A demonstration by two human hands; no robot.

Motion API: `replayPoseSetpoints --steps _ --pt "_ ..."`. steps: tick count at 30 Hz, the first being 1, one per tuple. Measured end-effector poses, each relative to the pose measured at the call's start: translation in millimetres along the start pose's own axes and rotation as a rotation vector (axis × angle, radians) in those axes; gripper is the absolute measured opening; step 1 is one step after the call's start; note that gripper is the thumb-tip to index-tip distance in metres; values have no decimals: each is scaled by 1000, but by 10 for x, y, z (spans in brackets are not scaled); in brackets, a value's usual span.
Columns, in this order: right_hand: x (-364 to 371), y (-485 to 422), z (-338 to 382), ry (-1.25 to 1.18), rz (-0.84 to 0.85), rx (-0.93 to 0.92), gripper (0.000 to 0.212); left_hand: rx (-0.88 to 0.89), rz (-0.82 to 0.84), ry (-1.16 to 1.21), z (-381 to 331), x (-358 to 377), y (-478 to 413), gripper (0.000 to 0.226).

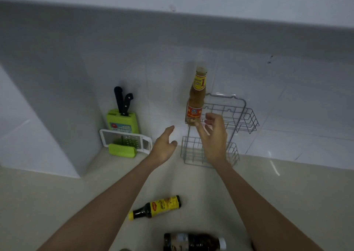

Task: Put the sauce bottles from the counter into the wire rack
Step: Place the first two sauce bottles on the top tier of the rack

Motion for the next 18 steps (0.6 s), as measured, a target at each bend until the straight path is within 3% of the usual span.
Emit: replayPoseSetpoints --steps 4,9,14,18 --pt "114 593 -130 52 143 6 32 -58 -16 -43 446 -152 388 54" --pt "325 1195 -341 260 437 -13 28 -167 56 -185 1075 -261 919 51" --pt "574 1647 -620 517 883 83 40 -255 179 -290 1520 -211 1293 49" --pt "745 1867 -789 703 1091 29 59 -295 213 -329 1716 -152 1414 50"
Point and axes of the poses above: each hand's wrist, its own y-axis away from the middle knuckle, its own x-axis out of the palm, z = x × y, the point moved 3 cm from there along -y, towards the middle knuckle, and after that the axes turned 3 degrees about -y, right-handed, at the moved point
